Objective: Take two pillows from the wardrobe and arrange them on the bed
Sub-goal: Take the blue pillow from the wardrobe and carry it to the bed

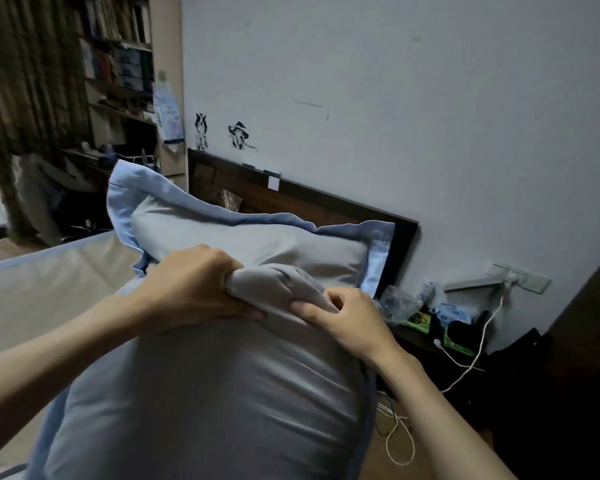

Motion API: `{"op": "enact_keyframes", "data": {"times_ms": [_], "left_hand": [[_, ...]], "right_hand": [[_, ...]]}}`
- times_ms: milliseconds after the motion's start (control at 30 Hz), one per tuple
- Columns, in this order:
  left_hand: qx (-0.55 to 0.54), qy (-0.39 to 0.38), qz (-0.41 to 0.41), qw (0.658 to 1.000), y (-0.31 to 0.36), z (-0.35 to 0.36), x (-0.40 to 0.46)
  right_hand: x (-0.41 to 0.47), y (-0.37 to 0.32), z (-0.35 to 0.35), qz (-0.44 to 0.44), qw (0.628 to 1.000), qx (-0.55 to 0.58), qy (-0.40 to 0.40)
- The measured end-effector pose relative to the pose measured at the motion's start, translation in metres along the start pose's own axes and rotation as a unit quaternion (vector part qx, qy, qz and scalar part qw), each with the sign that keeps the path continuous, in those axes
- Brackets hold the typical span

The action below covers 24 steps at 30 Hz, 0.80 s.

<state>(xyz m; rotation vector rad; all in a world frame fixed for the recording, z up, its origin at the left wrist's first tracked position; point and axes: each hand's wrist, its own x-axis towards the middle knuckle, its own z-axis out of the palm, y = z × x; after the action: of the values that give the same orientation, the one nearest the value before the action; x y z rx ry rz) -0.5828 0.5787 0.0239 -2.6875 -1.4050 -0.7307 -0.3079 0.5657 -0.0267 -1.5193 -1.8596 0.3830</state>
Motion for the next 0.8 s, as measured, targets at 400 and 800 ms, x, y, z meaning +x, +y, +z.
{"op": "enact_keyframes", "data": {"times_ms": [400, 800], "left_hand": [[0.091, 0.137, -0.093, 0.982, -0.034, 0.017, 0.094], [0.146, 0.076, -0.234, 0.958, -0.107, 0.034, 0.144]], "right_hand": [[0.136, 0.134, 0.083, 0.12, 0.898, 0.367, -0.209], [0.245, 0.117, 0.077, 0.074, 0.866, 0.458, -0.188]]}}
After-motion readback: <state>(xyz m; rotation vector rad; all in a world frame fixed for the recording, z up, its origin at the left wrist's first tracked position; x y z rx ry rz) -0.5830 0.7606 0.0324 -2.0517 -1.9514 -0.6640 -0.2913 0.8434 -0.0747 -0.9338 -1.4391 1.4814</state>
